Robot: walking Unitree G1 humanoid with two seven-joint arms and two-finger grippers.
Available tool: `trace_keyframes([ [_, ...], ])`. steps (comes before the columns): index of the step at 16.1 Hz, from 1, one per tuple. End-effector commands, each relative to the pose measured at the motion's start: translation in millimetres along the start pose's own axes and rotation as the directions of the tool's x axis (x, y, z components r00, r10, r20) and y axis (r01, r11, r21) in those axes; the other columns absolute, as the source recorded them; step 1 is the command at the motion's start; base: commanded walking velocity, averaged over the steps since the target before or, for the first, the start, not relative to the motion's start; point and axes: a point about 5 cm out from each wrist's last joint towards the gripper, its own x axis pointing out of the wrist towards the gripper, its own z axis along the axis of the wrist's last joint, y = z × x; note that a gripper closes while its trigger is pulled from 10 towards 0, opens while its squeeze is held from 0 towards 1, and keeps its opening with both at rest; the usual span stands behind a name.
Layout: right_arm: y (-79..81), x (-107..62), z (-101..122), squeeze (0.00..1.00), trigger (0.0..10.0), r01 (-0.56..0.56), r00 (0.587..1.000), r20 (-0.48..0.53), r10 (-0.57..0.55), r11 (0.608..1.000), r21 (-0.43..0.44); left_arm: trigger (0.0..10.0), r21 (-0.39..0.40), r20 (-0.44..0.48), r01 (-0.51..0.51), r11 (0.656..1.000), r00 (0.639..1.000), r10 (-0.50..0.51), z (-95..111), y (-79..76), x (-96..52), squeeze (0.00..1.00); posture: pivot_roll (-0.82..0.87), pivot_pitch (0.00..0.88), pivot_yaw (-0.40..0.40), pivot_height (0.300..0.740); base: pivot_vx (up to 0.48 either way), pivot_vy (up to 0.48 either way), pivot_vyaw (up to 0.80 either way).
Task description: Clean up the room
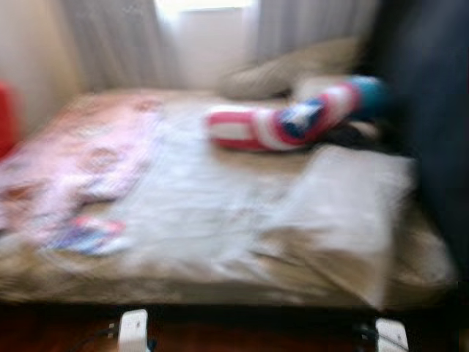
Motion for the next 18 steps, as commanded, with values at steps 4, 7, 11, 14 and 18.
trace_keyframes([
  [4,-2.4,-0.3,1,0.0,10.0,0.01,1.0,0.005,-0.01,1.0,0.014,10.0,0.002,-0.004,-0.004,1.0,1.0,0.004,0,1.6,0.1,0.0,0.0,0.0,0.015,0.74,0.0,-0.266,-0.38],
  [7,-1.2,0.0,2,0.0,10.0,0.003,1.0,0.011,-0.003,1.0,0.019,10.0,-0.022,-0.006,-0.01,1.0,1.0,0.009,0,3.0,-0.1,0.0,-0.01,0.0,0.016,0.74,0.0,0.0,0.0],
  [11,-1.1,0.1,2,0.0,10.0,0.001,1.0,0.012,-0.001,1.0,0.022,10.0,-0.035,-0.011,-0.01,0.999,1.0,0.01,-1,4.3,-0.4,0.0,-0.01,0.0,0.017,0.74,0.0,0.0,0.0],
  [14,-1.2,0.1,3,0.0,10.0,-0.004,1.0,0.013,0.004,1.0,0.006,10.0,-0.055,-0.026,-0.017,0.998,1.0,0.016,-5,10.6,-1.8,0.0,-0.01,0.0,0.014,0.74,0.0,0.0,0.0],
  [18,-0.7,0.2,4,0.0,10.0,-0.021,1.0,0.009,0.021,0.999,-0.035,10.0,-0.063,-0.046,-0.03,0.998,0.999,0.027,-11,18.7,-4.2,0.0,-0.01,0.0,0.012,0.74,0.0,0.0,0.26],
])
